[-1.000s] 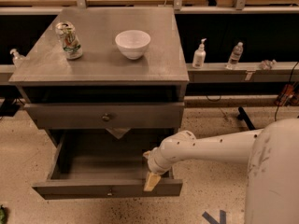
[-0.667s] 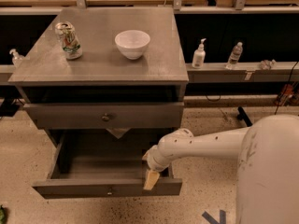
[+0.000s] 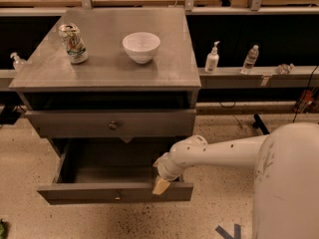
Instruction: Close middle drawer
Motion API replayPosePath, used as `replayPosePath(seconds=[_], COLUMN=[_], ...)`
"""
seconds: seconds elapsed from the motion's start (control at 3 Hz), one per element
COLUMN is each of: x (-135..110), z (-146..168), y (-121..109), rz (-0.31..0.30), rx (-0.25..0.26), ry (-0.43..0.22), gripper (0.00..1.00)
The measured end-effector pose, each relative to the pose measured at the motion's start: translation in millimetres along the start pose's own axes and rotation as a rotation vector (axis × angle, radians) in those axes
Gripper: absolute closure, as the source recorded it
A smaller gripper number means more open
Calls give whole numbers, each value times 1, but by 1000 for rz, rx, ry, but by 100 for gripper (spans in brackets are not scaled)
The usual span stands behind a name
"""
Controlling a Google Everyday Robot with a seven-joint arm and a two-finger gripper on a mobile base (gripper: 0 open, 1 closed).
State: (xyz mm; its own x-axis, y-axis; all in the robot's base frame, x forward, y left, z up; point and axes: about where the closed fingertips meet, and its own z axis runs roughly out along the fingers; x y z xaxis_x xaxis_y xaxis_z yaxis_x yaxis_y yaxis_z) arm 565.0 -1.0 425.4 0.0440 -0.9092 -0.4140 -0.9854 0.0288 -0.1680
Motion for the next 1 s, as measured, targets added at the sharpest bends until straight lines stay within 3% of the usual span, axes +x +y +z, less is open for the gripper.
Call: replayPosePath(seconds=[0.67,1.0], x=[-2,-2], z=[5,5], y=[-27,-27], rz=[13,13], rx=[38,38], ry=[-21,-21], gripper=[35,35])
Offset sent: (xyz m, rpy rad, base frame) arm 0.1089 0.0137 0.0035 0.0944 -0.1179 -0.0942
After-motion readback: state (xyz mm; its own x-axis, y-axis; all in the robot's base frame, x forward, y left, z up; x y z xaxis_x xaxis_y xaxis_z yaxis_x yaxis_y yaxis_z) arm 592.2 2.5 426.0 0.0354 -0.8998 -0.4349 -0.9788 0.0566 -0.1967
